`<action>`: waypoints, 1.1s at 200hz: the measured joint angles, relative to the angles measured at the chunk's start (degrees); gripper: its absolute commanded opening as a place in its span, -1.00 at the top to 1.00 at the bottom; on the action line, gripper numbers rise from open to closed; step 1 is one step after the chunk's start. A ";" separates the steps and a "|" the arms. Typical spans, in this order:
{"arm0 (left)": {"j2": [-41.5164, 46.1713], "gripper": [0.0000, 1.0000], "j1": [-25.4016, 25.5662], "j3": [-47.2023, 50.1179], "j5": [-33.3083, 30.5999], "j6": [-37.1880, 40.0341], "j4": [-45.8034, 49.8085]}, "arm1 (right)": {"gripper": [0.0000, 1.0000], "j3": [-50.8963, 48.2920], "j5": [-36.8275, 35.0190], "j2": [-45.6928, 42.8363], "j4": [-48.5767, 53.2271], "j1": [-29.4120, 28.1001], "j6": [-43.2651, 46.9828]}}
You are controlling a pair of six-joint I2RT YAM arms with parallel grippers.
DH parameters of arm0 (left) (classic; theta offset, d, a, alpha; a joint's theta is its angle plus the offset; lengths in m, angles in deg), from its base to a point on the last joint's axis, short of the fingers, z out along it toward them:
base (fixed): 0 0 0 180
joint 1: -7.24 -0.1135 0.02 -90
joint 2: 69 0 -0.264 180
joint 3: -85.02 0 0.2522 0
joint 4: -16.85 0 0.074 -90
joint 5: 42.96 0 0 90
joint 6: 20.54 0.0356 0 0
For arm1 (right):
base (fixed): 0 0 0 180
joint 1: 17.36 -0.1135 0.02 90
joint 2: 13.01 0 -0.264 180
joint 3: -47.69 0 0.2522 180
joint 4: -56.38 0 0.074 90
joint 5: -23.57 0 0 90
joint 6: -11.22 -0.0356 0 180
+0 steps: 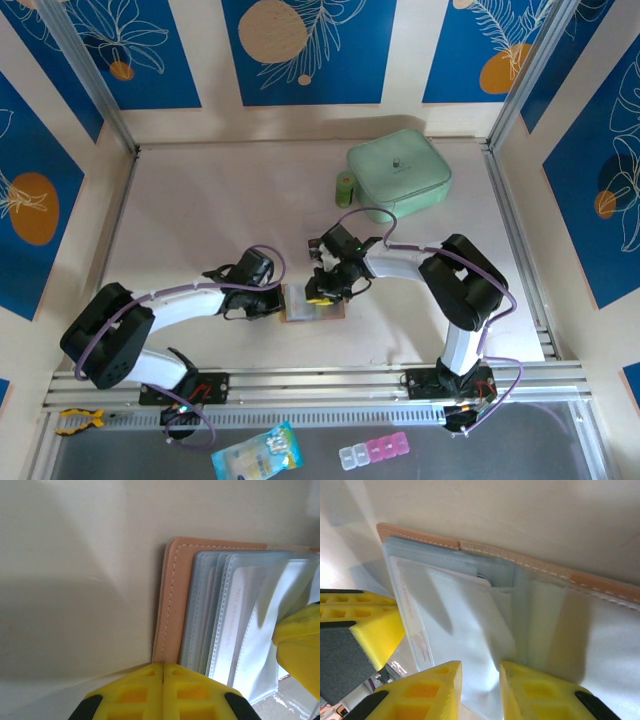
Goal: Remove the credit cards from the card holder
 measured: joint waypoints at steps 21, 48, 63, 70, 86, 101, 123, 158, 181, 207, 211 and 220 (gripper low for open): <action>0.20 0.96 0.02 -0.28 -0.50 0.13 0.92 | 0.46 -0.39 0.17 -0.13 -0.31 0.15 0.02; 1.46 0.95 0.04 -0.76 -1.42 0.15 3.19 | 0.46 -0.98 0.24 -0.26 -0.90 0.31 0.02; 2.58 0.92 0.04 -1.33 -1.86 0.15 4.17 | 0.46 -1.22 0.42 -0.31 -1.29 0.39 0.02; 3.10 0.90 0.04 -1.70 -1.84 0.13 4.52 | 0.47 -1.38 0.55 -0.31 -1.46 0.48 0.00; 3.85 0.84 0.04 -2.12 -1.73 -0.07 4.31 | 0.47 -1.66 0.72 -0.31 -1.86 0.57 0.00; 4.13 0.76 0.07 -2.12 -0.98 -0.72 3.30 | 0.47 -1.86 1.03 -0.31 -2.29 0.59 0.00; 3.98 0.65 0.17 -2.12 0.74 -2.40 0.85 | 0.47 -1.92 1.11 -0.31 -2.67 0.70 -0.02; 1.55 0.59 1.03 -2.21 2.95 -4.26 -3.32 | 0.47 -2.51 1.51 -0.55 -3.30 0.92 -0.07; -0.83 0.60 1.29 -2.21 4.15 -4.94 -5.31 | 0.47 -2.60 1.49 -0.68 -3.39 0.92 -0.17; -2.73 0.60 1.42 -2.21 5.18 -5.49 -6.73 | 0.47 -2.67 1.51 -0.70 -3.54 0.92 -0.20; -2.97 0.60 1.49 -2.23 5.35 -5.75 -7.02 | 0.47 -2.67 1.51 -0.70 -3.56 0.92 -0.20; -3.32 0.60 1.57 -2.23 5.62 -6.08 -7.58 | 0.47 -2.75 1.51 -0.72 -3.63 0.92 -0.20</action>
